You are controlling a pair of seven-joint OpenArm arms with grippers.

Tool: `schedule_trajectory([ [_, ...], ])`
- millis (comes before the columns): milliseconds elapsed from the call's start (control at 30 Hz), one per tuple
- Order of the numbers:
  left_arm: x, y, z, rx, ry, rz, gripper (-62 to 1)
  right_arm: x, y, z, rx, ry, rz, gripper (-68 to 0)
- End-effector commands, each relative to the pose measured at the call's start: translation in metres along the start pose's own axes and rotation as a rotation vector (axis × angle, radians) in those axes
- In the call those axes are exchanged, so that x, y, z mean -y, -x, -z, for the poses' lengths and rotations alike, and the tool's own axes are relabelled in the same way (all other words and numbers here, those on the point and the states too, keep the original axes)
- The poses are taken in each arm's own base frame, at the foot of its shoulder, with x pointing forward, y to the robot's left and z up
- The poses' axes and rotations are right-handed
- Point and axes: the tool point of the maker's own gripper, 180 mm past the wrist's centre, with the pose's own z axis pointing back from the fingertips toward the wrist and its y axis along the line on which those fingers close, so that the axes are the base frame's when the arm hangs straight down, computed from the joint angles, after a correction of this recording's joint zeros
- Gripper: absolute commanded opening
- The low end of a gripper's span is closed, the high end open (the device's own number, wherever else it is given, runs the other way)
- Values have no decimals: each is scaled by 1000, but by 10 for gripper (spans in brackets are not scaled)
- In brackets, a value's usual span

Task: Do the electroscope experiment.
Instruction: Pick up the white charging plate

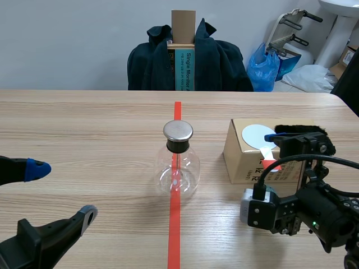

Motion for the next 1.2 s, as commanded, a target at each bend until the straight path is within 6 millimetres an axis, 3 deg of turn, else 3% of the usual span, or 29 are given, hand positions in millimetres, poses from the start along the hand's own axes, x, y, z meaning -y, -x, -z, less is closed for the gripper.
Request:
schedule_trajectory([
  [0,3,-9,0,33,9,1,14,14,2,2,-1,38,-18,4],
  [200,3,-9,0,33,9,1,14,14,2,2,-2,38,-18,-5],
  [400,3,-9,0,34,9,1,14,13,3,2,-7,38,-18,-258],
  [633,3,-9,0,36,9,1,14,13,3,2,-9,38,-18,-429],
  [833,3,-9,0,36,9,1,14,14,4,2,-10,38,-18,-667],
  [1033,3,-9,0,36,9,1,14,16,4,1,-10,52,-21,-669],
  [1167,3,-9,0,36,9,1,14,44,5,-4,-9,199,-60,-669],
])
